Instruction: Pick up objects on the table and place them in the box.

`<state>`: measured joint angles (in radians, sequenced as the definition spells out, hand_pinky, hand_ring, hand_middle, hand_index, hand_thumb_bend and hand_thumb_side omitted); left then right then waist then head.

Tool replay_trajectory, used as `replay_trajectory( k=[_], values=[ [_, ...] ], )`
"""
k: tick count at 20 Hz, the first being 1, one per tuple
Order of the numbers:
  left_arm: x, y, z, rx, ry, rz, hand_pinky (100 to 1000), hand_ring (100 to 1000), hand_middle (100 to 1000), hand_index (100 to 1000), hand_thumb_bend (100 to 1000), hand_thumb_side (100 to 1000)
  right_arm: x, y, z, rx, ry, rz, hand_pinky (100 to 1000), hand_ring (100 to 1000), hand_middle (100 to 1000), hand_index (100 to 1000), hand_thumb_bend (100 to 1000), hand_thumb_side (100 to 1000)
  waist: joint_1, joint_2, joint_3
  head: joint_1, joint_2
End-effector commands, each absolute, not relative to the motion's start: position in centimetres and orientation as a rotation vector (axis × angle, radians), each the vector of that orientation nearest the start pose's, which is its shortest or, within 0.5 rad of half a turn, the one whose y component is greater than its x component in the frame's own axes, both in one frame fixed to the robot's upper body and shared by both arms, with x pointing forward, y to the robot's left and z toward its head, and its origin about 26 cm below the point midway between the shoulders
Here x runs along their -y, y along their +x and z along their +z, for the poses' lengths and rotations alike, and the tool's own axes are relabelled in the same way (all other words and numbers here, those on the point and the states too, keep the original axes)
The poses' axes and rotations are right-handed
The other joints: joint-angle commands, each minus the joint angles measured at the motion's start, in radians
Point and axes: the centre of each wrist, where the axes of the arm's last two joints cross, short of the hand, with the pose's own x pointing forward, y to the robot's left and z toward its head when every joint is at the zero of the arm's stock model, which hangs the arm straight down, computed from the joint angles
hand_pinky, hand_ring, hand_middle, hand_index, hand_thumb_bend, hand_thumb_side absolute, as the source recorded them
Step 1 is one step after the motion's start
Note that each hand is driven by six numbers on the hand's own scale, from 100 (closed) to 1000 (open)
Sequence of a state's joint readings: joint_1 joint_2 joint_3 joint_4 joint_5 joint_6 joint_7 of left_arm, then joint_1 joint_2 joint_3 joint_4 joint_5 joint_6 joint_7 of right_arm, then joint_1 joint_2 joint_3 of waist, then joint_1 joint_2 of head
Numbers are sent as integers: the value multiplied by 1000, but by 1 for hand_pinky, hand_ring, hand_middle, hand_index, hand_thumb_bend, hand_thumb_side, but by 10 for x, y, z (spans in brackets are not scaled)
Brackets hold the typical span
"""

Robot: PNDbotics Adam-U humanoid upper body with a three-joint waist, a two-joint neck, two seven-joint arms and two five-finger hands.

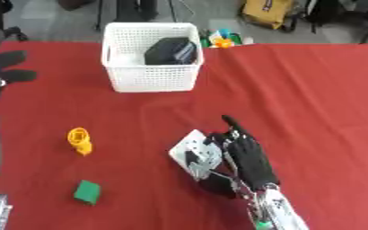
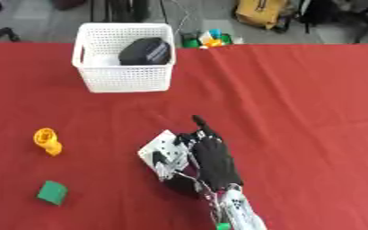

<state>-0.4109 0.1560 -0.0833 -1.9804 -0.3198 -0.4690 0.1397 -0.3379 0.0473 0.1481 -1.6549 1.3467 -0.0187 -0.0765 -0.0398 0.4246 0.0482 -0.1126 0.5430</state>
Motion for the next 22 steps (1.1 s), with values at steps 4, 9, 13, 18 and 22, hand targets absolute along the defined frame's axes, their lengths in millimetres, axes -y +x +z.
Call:
replay_trajectory(
  k=[4, 9, 13, 18, 22],
  values=[
    [-198, 306, 219, -3315, -248, 438, 700, 805, 863, 913, 164, 975, 148, 337, 107, 1895, -1159, 978, 720, 936, 114, 519, 231, 655, 3, -15, -4, 4, -3],
    [-198, 306, 219, -3317, -248, 440, 700, 806, 864, 914, 163, 977, 147, 337, 108, 1912, -1163, 955, 704, 920, 100, 471, 147, 646, 4, -15, -5, 4, -5],
    [-198, 306, 219, -3318, -247, 444, 700, 807, 864, 914, 163, 976, 147, 336, 110, 1930, -1163, 933, 695, 918, 100, 464, 125, 644, 4, -14, -7, 6, -7],
    [-198, 306, 219, -3318, -245, 445, 700, 807, 864, 914, 163, 975, 148, 335, 116, 1961, -1154, 903, 678, 916, 100, 455, 115, 643, 4, -15, -5, 6, -10],
    [-198, 306, 219, -3318, -244, 446, 700, 808, 864, 914, 164, 974, 149, 334, 121, 1984, -1145, 881, 665, 914, 100, 441, 100, 637, 2, -16, -4, 5, -10]
  ],
)
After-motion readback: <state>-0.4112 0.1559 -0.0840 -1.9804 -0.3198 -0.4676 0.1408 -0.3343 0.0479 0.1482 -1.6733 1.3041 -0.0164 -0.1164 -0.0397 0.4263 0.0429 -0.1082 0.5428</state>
